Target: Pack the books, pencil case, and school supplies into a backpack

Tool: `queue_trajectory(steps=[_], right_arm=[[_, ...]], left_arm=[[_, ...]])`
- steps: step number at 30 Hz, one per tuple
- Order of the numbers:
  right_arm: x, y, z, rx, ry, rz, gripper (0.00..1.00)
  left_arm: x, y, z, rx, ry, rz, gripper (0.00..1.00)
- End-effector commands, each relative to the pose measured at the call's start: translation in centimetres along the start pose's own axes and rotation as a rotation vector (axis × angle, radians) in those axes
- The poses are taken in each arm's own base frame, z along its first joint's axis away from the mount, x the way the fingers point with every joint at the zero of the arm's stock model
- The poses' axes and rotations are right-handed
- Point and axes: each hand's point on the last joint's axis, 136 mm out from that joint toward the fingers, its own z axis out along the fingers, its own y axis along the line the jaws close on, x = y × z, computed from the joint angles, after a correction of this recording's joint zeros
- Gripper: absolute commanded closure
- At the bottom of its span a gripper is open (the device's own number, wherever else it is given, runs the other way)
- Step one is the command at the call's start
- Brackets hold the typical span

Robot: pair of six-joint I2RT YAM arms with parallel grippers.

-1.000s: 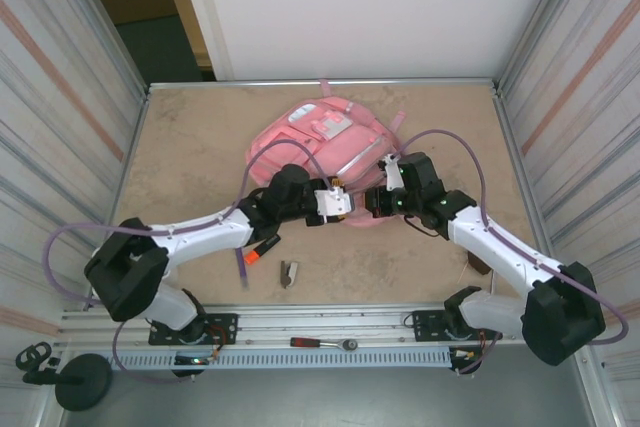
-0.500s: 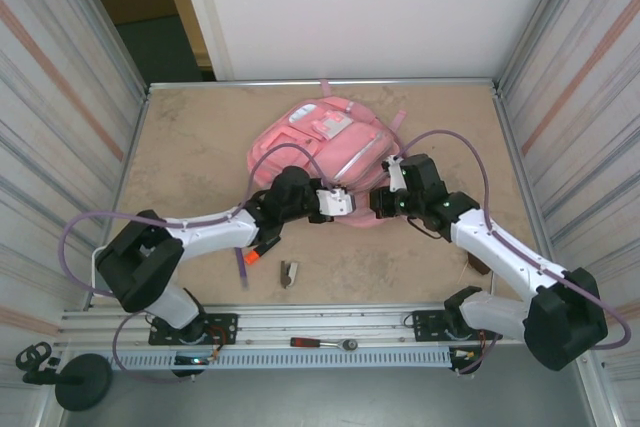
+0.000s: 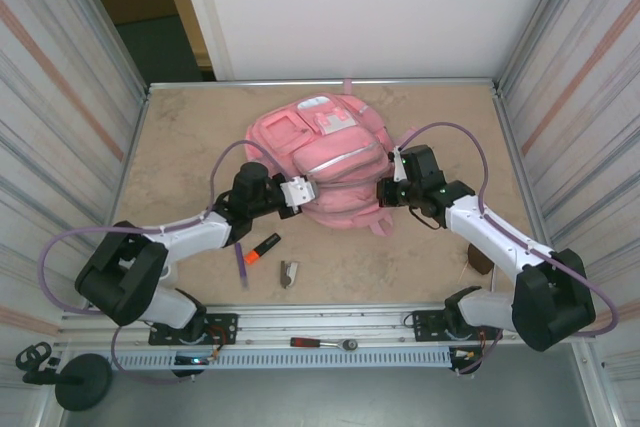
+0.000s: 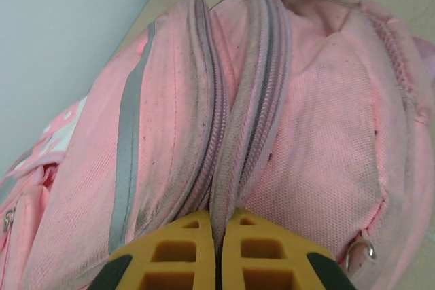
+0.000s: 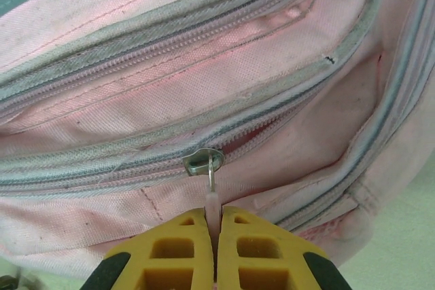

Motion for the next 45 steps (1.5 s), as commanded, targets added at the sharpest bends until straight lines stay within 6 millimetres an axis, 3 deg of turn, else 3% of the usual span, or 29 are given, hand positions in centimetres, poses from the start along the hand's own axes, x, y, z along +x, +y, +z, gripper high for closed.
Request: queue_trajectory(steps=[1,3,6,8,14,20,24,27,32,35,38,42,45], right_arm=[[-0.8,0.1,-0.6,0.002,-0.025,0.013,1.00],[-0.9,1.5,-0.7,-0.043,-0.031,0.001,1.00],[-0.9,3.1,-1.2,-0.096,-0.044,-0.018,1.00],[-1.2,4.1,-1.7,-0.134,-0.058,-0.027,1.00],[-1.5,6.8,-3.0,-0.238,-0.085,-0.058,1.00],[-0.9,8.0,-3.3,-0.272,-0.083,-0.079,1.00],[-0.4,7.4,-3.1,-0.245,-0.078,-0.076,1.00],[0.0,5.8,-2.7,-0.176,-0.067,-0.081,1.00],[0.4,-0.4,-1.6,0.055,-0.021,0.014,1.00],[0.1,-3.1,-1.2,0.130,-0.017,0.065,1.00],[-0.4,-4.1,-0.9,0.164,-0.027,0.076,1.00],[-1.1,-2.6,-0.5,0.096,-0.044,0.062,1.00],[-1.3,-0.8,-0.5,0.034,-0.059,0.045,1.00]], left_arm=[[2.2,3.3,-1.1,-0.144,0.111,-0.058,0.79],[1.7,2.5,-1.2,-0.106,0.131,-0.061,0.61],[-0.4,1.1,-1.7,-0.082,0.119,-0.021,0.45],[-1.9,0.4,-2.0,-0.072,0.096,0.004,0.40],[-4.9,-1.3,-0.8,-0.004,0.085,0.064,0.39],[-5.2,-2.2,2.7,0.039,0.116,0.147,0.47],[-4.1,-2.2,3.7,0.035,0.158,0.175,0.62],[-3.2,-1.6,3.7,0.007,0.194,0.193,0.81],[-3.8,-1.0,1.8,0.012,0.124,0.146,0.96],[-4.6,-0.6,0.1,0.027,0.018,0.082,0.98],[-4.2,1.0,-1.5,-0.007,-0.043,0.011,0.99],[-1.9,2.9,-2.3,-0.070,-0.010,-0.044,0.95],[-0.1,3.1,-2.1,-0.086,0.072,-0.052,0.80]])
